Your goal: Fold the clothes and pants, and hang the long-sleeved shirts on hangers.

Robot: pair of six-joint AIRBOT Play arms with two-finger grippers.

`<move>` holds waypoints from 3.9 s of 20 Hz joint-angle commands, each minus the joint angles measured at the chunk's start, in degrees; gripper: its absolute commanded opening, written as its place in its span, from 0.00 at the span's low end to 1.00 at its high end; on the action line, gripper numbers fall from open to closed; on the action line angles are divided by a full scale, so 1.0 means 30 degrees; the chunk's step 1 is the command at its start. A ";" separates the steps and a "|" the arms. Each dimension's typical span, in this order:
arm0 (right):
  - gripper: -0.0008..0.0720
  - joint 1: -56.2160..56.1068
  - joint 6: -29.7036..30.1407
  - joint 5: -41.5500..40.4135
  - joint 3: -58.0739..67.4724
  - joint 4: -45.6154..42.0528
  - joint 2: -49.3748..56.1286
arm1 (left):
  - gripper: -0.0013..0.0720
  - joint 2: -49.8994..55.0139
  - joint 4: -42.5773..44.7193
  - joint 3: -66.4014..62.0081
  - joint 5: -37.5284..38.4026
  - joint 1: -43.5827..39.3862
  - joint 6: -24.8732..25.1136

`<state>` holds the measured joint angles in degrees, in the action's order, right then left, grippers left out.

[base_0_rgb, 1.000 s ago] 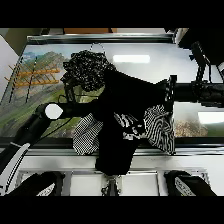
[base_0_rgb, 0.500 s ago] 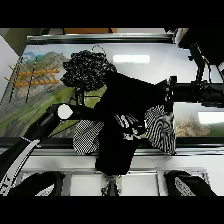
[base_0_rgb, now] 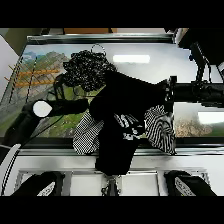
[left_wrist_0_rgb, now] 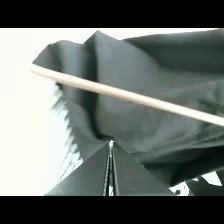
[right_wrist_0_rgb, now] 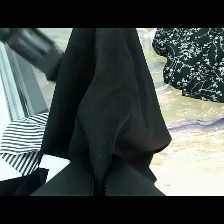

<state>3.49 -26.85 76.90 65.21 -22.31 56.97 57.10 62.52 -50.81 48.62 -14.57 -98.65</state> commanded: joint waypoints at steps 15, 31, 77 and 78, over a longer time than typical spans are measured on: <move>0.03 -0.0044 -0.2353 -0.0845 0.0007 -0.0015 -0.0022 | 0.76 0.0780 0.0313 -0.0007 0.1231 -0.4233 0.0721; 0.03 -0.0022 -0.3060 -0.0823 0.0007 -0.1275 -0.1341 | 0.03 -0.2113 0.0328 -0.0051 0.2535 0.2288 0.1741; 0.03 -0.0277 -0.1042 0.1683 0.0007 -0.1931 -0.4014 | 0.03 -0.1042 0.0153 -0.0131 0.2943 0.4969 0.1974; 0.03 -0.0277 -0.1056 0.1654 0.0007 -0.2368 -0.4014 | 0.03 -0.1035 0.0153 -0.0299 0.2973 0.4969 0.1974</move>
<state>2.70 -29.98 80.77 65.21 -27.83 44.97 53.65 63.18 -51.18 57.89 0.36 -92.90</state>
